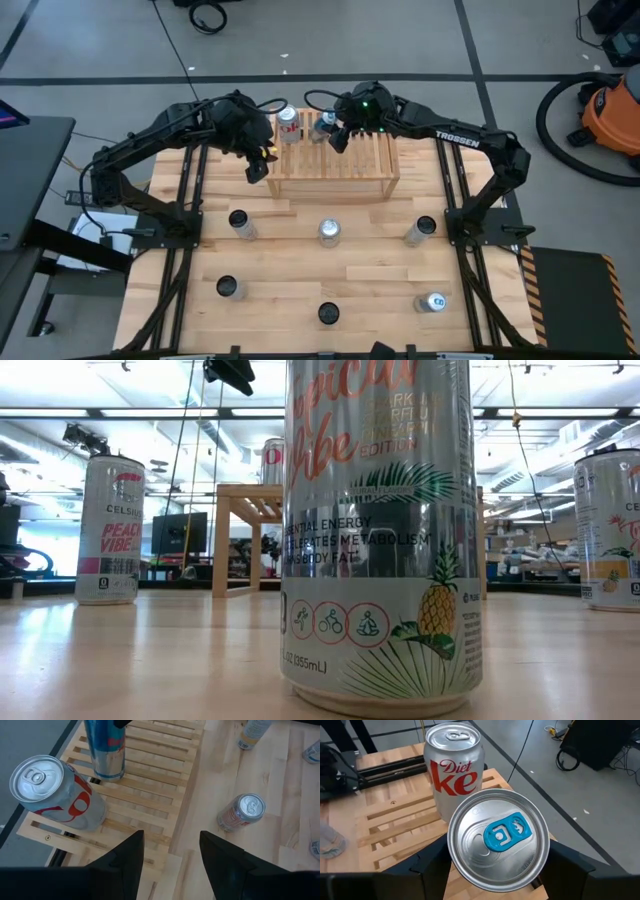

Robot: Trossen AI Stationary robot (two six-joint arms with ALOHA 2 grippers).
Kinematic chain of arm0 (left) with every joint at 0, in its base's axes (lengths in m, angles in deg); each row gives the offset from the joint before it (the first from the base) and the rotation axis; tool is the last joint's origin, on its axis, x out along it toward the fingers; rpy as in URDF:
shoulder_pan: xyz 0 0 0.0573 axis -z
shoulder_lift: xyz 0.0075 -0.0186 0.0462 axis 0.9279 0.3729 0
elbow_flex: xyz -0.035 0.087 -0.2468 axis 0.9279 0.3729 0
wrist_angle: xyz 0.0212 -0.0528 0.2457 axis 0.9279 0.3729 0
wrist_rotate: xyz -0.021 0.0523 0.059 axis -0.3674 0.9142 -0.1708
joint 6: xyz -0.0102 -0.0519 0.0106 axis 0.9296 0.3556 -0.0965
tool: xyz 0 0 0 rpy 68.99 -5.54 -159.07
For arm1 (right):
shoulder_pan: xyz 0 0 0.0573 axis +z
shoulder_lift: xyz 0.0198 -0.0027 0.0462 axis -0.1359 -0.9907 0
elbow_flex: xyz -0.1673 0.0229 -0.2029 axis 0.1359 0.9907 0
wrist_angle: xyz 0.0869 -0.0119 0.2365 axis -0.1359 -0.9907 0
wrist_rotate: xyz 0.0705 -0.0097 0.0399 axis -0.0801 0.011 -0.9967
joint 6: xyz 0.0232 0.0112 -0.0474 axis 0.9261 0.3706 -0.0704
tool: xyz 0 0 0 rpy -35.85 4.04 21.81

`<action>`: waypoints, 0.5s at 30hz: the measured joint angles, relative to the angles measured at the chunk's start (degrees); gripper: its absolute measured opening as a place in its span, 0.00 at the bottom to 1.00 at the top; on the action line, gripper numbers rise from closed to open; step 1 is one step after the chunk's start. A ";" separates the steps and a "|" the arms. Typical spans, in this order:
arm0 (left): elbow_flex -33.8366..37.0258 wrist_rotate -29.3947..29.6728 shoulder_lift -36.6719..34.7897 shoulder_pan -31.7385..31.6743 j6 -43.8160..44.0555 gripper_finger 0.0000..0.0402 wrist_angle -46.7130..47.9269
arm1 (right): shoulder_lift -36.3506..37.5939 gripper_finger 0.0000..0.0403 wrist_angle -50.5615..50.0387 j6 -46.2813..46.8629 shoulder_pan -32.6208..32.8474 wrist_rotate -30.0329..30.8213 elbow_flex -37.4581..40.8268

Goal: Place canned beverage on shelf
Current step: Put the top blue soda can on the shelf

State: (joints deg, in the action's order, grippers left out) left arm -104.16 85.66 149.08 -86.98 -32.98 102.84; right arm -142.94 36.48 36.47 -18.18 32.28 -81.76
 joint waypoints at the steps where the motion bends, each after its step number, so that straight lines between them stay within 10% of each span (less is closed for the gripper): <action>1: 0.00 0.02 0.00 -0.02 0.00 0.48 0.02 | 0.00 0.67 -0.01 0.11 -0.01 0.00 0.00; 15: 0.00 0.00 0.00 0.00 0.02 0.48 0.02 | 0.02 0.69 0.00 0.13 -0.41 1.98 0.00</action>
State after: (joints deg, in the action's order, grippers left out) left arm -104.16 85.66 149.08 -86.98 -32.96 102.86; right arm -142.92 36.48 36.60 -18.58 34.26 -81.76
